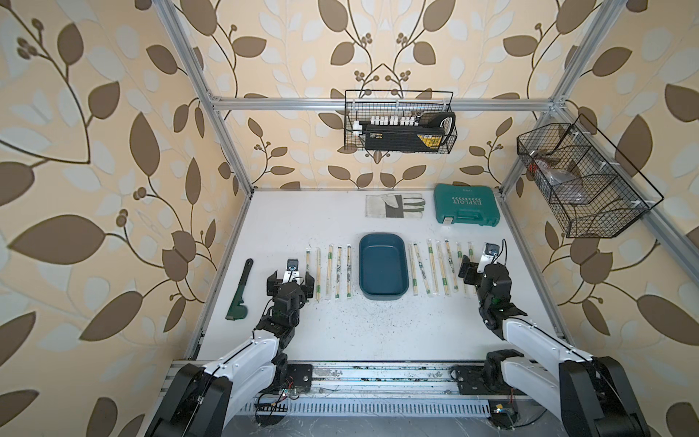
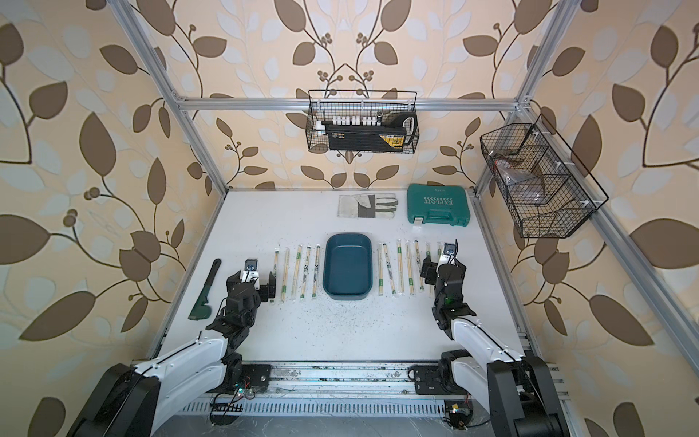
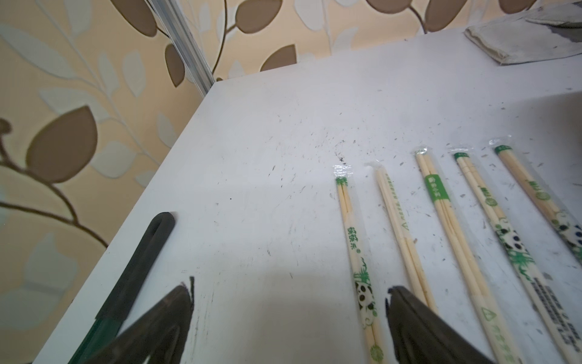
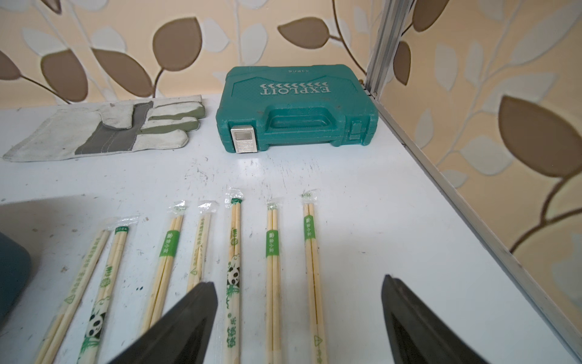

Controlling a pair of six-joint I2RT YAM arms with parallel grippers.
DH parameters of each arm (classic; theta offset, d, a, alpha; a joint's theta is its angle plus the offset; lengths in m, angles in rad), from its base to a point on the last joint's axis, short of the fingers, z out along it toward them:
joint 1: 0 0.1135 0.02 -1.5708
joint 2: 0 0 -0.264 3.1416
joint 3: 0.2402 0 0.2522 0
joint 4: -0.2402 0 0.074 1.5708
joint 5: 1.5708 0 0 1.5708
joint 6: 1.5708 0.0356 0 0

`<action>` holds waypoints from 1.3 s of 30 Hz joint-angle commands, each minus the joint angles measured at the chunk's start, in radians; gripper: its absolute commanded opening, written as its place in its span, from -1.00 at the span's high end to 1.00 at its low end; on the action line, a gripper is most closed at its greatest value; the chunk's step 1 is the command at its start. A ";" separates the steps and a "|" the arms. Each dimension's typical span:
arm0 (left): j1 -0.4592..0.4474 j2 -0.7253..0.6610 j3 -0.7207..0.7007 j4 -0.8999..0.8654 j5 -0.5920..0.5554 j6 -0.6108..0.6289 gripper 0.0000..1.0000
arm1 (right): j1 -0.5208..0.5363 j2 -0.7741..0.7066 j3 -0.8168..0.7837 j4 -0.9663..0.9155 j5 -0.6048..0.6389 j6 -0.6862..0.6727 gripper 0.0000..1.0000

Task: Take the paired disposable chopsticks out of the storage box
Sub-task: Reset both arms

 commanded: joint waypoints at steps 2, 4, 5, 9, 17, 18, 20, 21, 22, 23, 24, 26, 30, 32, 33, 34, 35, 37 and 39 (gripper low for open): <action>0.058 0.098 0.062 0.206 0.113 0.021 -0.98 | 0.001 0.039 -0.046 0.182 0.039 0.007 -0.70; 0.091 0.164 0.085 0.243 0.150 0.018 -0.98 | 0.002 0.068 -0.055 0.247 0.030 -0.003 -0.70; 0.106 0.191 0.095 0.260 0.172 0.020 -0.98 | 0.001 0.082 -0.061 0.277 0.019 -0.005 -0.70; 0.141 0.272 0.136 0.277 0.192 0.048 -0.98 | 0.003 0.124 -0.064 0.344 0.019 -0.025 -0.70; 0.282 0.376 0.123 0.403 0.279 -0.042 -0.98 | -0.003 0.333 -0.043 0.536 0.000 -0.072 -0.72; 0.301 0.395 0.127 0.409 0.290 -0.055 -0.98 | -0.004 0.360 -0.028 0.529 -0.031 -0.082 -0.72; 0.325 0.429 0.134 0.423 0.308 -0.081 -0.98 | -0.005 0.396 0.002 0.503 -0.087 -0.110 -0.74; 0.332 0.443 0.137 0.424 0.310 -0.089 -0.98 | -0.005 0.412 0.005 0.512 -0.095 -0.111 -0.76; 0.335 0.453 0.142 0.420 0.338 -0.081 -0.98 | -0.005 0.433 0.001 0.537 -0.096 -0.111 -0.75; 0.336 0.479 0.158 0.409 0.366 -0.061 -0.98 | -0.005 0.452 -0.007 0.584 -0.101 -0.117 -0.74; 0.336 0.489 0.181 0.369 0.389 -0.051 -0.98 | -0.004 0.449 -0.011 0.584 -0.111 -0.120 -0.73; 0.344 0.498 0.226 0.292 0.436 -0.040 -0.98 | -0.016 0.431 0.019 0.491 -0.175 -0.125 -0.71; 0.365 0.504 0.260 0.231 0.472 -0.048 -0.98 | -0.076 0.450 0.144 0.271 -0.324 -0.119 -0.69; 0.385 0.512 0.282 0.196 0.495 -0.063 -0.98 | -0.101 0.451 0.155 0.254 -0.358 -0.107 -0.97; 0.396 0.512 0.296 0.170 0.497 -0.076 -0.98 | -0.099 0.448 0.157 0.246 -0.352 -0.109 -0.99; 0.404 0.516 0.303 0.163 0.496 -0.087 -0.98 | -0.098 0.450 0.155 0.251 -0.353 -0.110 -0.99; 0.408 0.516 0.306 0.157 0.498 -0.089 -0.98 | -0.098 0.449 0.156 0.249 -0.353 -0.110 -0.99; 0.409 0.514 0.303 0.160 0.499 -0.090 -0.98 | -0.095 0.447 0.154 0.252 -0.351 -0.111 -0.99; 0.409 0.514 0.303 0.159 0.499 -0.089 -0.98 | -0.096 0.447 0.154 0.251 -0.349 -0.111 -0.99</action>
